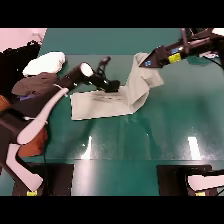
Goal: Fold the shirts.
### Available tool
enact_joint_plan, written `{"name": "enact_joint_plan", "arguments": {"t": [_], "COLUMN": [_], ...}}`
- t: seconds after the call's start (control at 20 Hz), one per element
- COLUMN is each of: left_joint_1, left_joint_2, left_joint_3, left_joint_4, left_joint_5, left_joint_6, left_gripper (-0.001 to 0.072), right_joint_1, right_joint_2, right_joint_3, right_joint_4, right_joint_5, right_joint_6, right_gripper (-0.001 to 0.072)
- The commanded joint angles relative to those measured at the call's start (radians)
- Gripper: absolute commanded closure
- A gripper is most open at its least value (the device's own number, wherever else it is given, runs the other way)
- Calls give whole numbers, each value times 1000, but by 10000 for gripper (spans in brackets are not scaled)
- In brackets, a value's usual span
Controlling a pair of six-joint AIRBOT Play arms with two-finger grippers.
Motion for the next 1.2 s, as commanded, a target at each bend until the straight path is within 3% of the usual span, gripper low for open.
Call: {"name": "enact_joint_plan", "arguments": {"t": [0.0,0.15,0.25,0.3,0.35,0.4,0.5,0.55,0.6,0.75,1.0,1.1,1.15], "left_joint_1": [143,296,385,420,454,481,515,525,525,525,515,505,498], "left_joint_2": [142,301,388,422,453,477,504,512,514,513,513,513,513], "left_joint_3": [1,1,0,0,0,0,0,0,0,0,0,0,-1], "left_joint_4": [112,208,225,225,225,225,225,225,231,227,224,213,211], "left_joint_5": [-80,-132,-153,-160,-172,-185,-212,-232,-254,-325,-339,-335,-328], "left_joint_6": [1,2,20,26,26,26,27,27,29,52,52,52,53], "left_gripper": [684,684,684,684,684,684,684,684,684,684,683,683,683], "right_joint_1": [126,303,436,492,544,579,603,590,566,436,132,35,2], "right_joint_2": [-58,-123,-191,-227,-272,-311,-364,-360,-340,-223,-83,-71,-71], "right_joint_3": [32,32,33,39,68,112,217,238,229,59,-235,-315,-356], "right_joint_4": [2,16,37,59,59,56,17,-45,-115,-236,-236,-233,-225], "right_joint_5": [-65,-270,-465,-539,-566,-547,-440,-395,-359,-280,-237,-230,-231], "right_joint_6": [3,1,-35,-84,-126,-154,-167,-143,-95,-60,-28,-28,-28], "right_gripper": [692,687,552,448,303,227,235,288,288,287,279,59,37]}}
